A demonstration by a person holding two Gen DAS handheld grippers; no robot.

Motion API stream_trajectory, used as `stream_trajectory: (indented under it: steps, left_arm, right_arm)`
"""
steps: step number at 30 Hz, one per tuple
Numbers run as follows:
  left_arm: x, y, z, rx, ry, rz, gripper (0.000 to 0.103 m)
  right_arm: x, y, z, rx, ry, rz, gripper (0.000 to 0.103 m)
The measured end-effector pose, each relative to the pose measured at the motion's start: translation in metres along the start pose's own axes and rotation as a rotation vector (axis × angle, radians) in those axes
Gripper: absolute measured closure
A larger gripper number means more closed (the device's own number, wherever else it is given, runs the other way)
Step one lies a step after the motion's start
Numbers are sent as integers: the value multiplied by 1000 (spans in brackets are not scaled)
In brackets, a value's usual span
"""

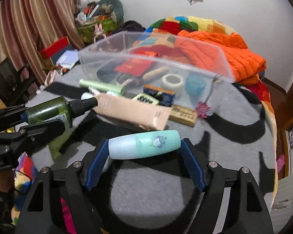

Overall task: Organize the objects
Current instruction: 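Grasp the green glass bottle with the left gripper while the right gripper grasps the mint-green bottle, then lower both bottles into the clear box and open both grippers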

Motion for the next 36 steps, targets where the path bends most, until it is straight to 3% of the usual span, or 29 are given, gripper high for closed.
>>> stream_trajectory:
  steps: [10, 16, 21, 25, 27, 32, 36]
  left_arm:
    - [-53, -24, -4, -62, 42, 119, 62]
    - [-85, -16, -23, -131, 46, 129, 62]
    - [-105, 9, -47, -150, 21, 74, 62]
    - [-112, 34, -58, -113, -2, 15, 62]
    - [-115, 49, -64, -95, -14, -22, 62]
    - [-115, 75, -74, -135, -5, -80, 62]
    - [-110, 87, -73, -102, -10, -112, 62]
  right_arm:
    - [-58, -50, 8, -31, 71, 160, 32]
    - [-93, -45, 9, -18, 94, 193, 32]
    - [-115, -18, 13, 15, 103, 150, 32]
    - [-126, 13, 15, 12, 115, 69, 32]
    - [-127, 27, 18, 24, 116, 36, 32]
    - [-124, 50, 25, 36, 125, -22, 32]
    - [-122, 60, 24, 63, 96, -41, 32]
Point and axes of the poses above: each gripper's, at about its wrist camera, not at the fingertips, and y roughly the way its jaws point, z to its right, x to its underside, the point moved 9 cm from there along y, roughly the way its jaws point, and after that the axes turned 11 degrees about y, right-handed, at the moved point
